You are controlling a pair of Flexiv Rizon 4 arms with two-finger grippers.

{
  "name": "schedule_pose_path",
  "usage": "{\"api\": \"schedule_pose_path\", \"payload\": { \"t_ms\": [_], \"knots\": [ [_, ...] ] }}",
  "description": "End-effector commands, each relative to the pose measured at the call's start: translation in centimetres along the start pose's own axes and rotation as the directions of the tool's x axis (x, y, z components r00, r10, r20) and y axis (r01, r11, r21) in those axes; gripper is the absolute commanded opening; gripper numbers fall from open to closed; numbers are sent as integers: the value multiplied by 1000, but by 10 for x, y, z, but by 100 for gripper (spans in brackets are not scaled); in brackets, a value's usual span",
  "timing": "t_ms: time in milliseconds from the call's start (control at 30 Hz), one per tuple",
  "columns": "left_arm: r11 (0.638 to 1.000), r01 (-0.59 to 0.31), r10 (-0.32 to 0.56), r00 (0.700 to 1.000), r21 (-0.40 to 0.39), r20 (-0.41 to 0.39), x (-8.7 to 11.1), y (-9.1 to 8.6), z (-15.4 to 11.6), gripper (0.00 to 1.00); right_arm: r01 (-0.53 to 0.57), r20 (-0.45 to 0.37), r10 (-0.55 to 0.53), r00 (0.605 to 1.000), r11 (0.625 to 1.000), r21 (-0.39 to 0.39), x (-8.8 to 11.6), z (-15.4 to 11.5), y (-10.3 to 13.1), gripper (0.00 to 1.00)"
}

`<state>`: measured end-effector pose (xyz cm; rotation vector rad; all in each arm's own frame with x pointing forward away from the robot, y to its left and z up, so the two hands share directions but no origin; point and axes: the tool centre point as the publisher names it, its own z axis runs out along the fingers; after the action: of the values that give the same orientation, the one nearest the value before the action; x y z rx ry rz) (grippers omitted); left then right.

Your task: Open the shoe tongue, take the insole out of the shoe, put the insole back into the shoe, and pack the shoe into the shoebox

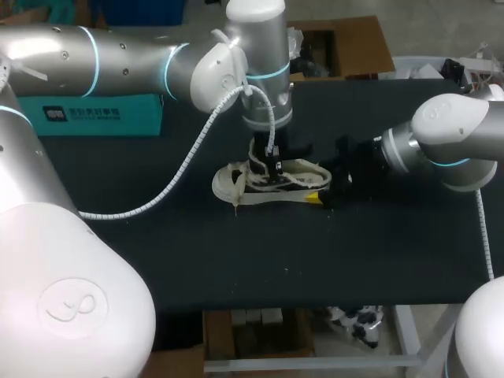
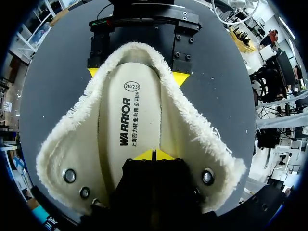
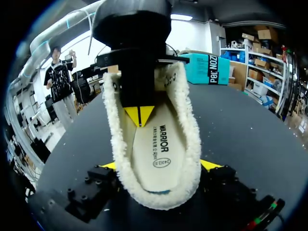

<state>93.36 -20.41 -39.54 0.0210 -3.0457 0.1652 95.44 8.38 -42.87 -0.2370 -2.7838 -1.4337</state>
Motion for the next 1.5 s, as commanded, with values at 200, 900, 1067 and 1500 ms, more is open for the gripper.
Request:
{"api": "schedule_pose_path", "payload": {
  "t_ms": [200,900,1067,1500],
  "knots": [
    [999,-36,34,997,-17,-72,-8,0,20,0,1,-1,-1,1000,1000,-5,-2,1,-5,0],
    [999,-41,40,998,-15,-51,18,-2,26,31,1,-1,-1,1000,1000,-5,-2,1,-5,0],
    [999,-22,21,999,-30,-36,15,-6,35,38,1,-1,-1,1000,1000,-5,-2,1,-5,0],
    [999,33,-31,997,-26,70,-23,1,67,38,1,-1,-1,1000,1000,-5,-2,1,-5,0]
  ]
}}
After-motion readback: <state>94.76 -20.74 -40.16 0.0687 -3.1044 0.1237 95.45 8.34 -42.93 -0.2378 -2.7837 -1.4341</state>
